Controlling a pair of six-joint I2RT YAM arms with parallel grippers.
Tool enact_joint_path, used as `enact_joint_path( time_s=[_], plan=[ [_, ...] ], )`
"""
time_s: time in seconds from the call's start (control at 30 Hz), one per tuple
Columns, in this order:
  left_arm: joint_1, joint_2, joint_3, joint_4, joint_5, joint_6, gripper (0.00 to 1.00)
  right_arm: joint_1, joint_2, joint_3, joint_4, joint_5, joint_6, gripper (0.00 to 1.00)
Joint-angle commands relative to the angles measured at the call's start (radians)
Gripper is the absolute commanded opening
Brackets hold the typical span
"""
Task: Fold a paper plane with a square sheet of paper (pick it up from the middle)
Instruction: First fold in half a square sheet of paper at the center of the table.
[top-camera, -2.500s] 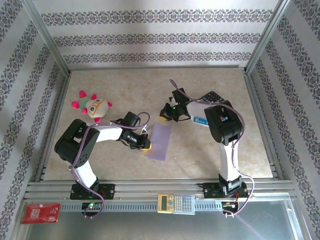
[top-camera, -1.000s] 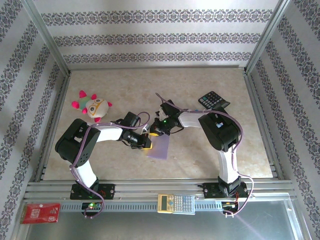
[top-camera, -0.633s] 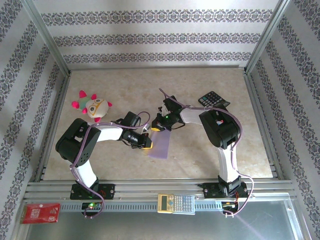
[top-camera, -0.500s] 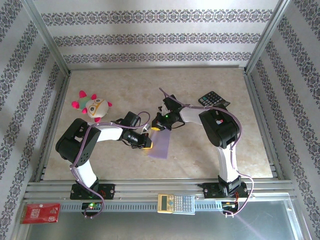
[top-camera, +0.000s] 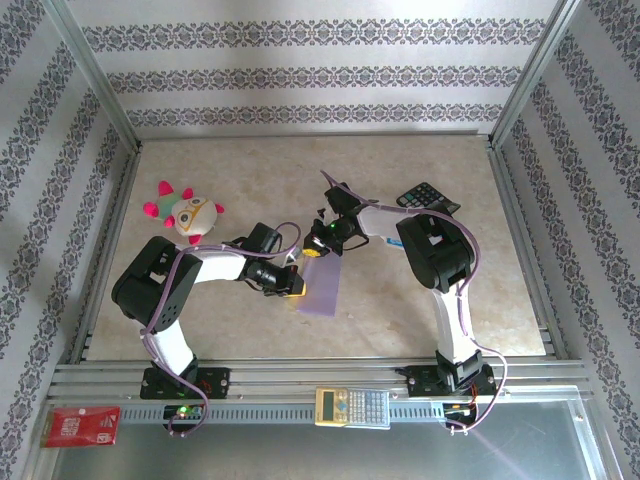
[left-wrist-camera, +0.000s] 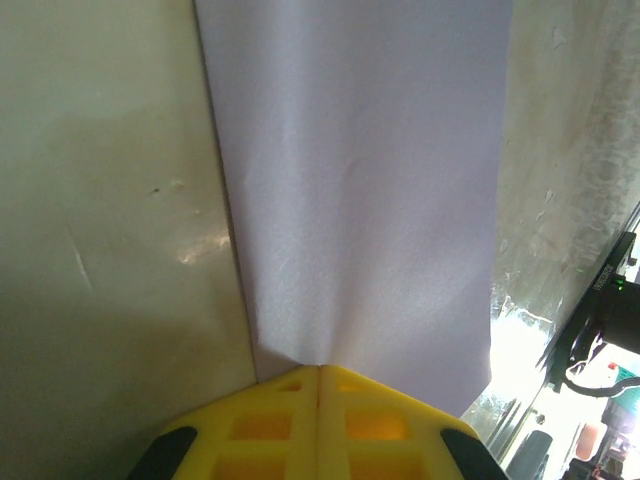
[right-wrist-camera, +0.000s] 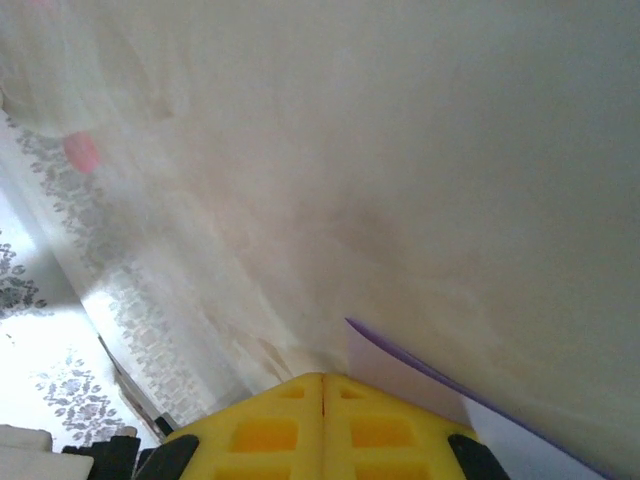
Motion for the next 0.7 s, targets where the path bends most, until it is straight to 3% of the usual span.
enact_joint_path(
  time_s=[0.0,0.43,0.57,0.67],
  plan=[
    [-0.019,0.089,-0.074,-0.168,-0.187,0.02,0.0,-0.084,0.075,0.034,0.047,0.236,0.021,0.0],
    [-0.019,0.082,-0.072,-0.162,-0.179,0.019,0.0,-0.136,0.093,0.134,0.026,0.201,0.004,0.0],
    [-0.022,0.067,-0.059,-0.12,-0.145,-0.019,0.0,-0.138,0.017,0.125,0.035,0.14,-0.082,0.0],
    [-0.025,0.025,-0.052,-0.054,-0.104,-0.09,0.09,-0.132,-0.086,0.033,0.048,0.105,-0.14,0.0]
  ],
)
